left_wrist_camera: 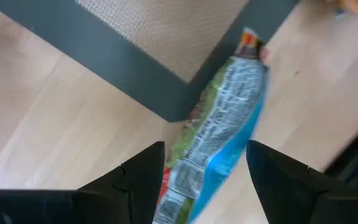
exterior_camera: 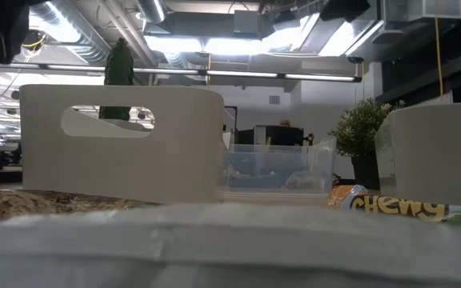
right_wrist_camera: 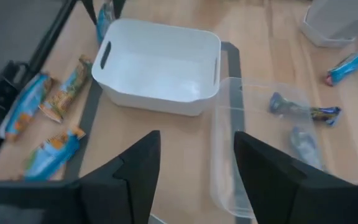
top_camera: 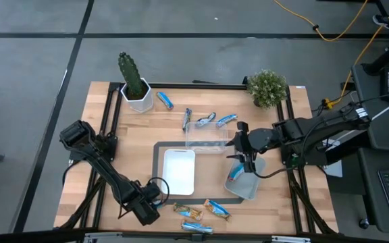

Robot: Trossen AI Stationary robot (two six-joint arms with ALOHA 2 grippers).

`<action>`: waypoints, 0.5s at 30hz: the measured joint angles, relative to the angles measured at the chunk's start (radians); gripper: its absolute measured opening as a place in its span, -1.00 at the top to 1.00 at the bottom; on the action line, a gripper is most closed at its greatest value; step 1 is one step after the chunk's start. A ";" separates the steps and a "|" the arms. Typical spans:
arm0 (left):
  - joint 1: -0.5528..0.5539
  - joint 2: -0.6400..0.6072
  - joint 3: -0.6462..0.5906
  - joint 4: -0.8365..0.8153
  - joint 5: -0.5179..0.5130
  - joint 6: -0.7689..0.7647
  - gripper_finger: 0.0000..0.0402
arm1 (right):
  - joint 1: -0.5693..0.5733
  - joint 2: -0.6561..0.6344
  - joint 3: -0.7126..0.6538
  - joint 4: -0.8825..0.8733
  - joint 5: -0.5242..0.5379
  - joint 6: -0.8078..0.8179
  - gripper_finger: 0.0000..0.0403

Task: Pick and place Granola Bars by type
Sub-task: Put the red granola bar into the gray bin

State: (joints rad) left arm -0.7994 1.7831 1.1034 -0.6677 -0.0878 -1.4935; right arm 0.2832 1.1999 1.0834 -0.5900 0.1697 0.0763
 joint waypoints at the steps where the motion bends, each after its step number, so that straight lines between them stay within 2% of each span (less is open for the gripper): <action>1: 0.000 0.005 0.000 0.002 0.001 0.004 -0.09 | 0.000 0.000 -0.009 0.008 -0.006 0.013 -0.03; 15: -0.004 0.089 0.006 0.034 -0.009 0.008 -0.06 | 0.000 0.000 -0.022 0.018 -0.007 0.025 -0.03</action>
State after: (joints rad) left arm -0.8036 1.8725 1.1095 -0.6337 -0.0970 -1.4854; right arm 0.2832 1.1999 1.0615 -0.5720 0.1631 0.1009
